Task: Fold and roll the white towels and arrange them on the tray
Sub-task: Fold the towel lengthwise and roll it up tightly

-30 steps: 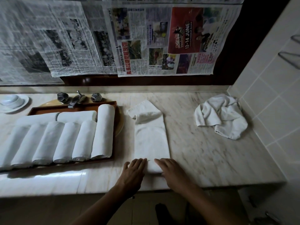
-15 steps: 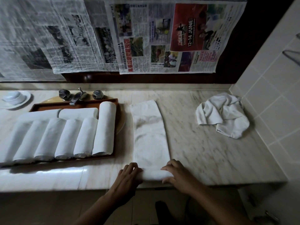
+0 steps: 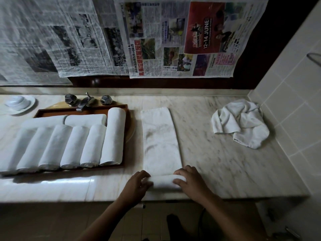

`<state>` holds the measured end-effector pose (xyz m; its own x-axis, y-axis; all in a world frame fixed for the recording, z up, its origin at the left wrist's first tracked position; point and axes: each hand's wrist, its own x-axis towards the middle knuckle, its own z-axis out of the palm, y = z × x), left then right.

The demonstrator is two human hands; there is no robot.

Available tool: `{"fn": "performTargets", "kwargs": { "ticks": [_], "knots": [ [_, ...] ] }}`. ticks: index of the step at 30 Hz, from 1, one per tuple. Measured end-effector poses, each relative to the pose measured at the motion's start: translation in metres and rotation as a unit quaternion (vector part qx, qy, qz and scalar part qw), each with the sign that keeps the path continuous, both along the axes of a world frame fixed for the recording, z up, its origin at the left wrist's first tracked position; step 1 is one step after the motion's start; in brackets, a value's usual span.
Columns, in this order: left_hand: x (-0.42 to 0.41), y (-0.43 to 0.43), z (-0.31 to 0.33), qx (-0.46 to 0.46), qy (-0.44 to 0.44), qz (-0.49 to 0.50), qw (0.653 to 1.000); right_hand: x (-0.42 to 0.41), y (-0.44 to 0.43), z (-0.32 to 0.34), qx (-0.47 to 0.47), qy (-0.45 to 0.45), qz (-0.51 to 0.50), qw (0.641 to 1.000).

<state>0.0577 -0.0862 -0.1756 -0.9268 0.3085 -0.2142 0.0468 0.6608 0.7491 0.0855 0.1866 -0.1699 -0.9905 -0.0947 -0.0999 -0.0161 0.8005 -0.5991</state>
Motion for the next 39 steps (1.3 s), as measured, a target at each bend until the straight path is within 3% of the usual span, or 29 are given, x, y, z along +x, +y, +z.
{"fn": "performTargets", "kwargs": {
  "ticks": [3,6,7,10,13,17,21,24,27,30,33,39],
  "knots": [
    [-0.006,0.003,0.005,-0.006,-0.015,0.026,1.0,0.004,-0.014,-0.001,0.032,0.126,0.029,0.991],
    [-0.01,0.004,0.004,-0.025,-0.001,0.034,0.999,0.014,-0.024,-0.007,0.087,0.155,0.103,0.979],
    [-0.008,0.004,0.004,-0.038,0.026,0.04,0.998,0.015,-0.024,-0.009,0.097,0.154,0.11,0.977],
    [0.002,0.011,-0.003,-0.121,0.214,-0.003,0.969,0.012,-0.02,-0.015,0.091,0.148,0.106,0.979],
    [0.015,0.026,-0.008,-0.159,0.278,-0.103,0.942,0.003,-0.017,-0.014,0.078,0.101,0.118,0.985],
    [0.015,0.033,-0.023,-0.221,0.275,-0.123,0.928,-0.017,-0.016,0.0,0.035,0.031,0.099,0.994],
    [0.01,0.037,-0.017,-0.23,0.242,-0.131,0.934,-0.057,-0.019,0.008,0.009,0.059,0.078,0.995],
    [0.008,0.043,-0.006,-0.215,0.226,-0.113,0.943,-0.102,-0.039,-0.003,0.085,0.105,0.159,0.978],
    [0.004,0.048,0.003,-0.189,0.214,-0.077,0.955,-0.154,-0.066,-0.018,0.192,0.033,0.255,0.947],
    [-0.001,0.049,0.006,-0.148,0.212,-0.057,0.964,-0.205,-0.076,-0.03,0.243,0.028,0.243,0.939],
    [-0.001,0.05,0.004,-0.129,0.207,-0.044,0.969,-0.255,-0.081,-0.028,0.228,0.015,0.21,0.951],
    [0.002,0.045,-0.004,-0.162,0.184,-0.026,0.969,-0.33,-0.087,-0.033,0.227,0.008,0.189,0.955]
  ]
}}
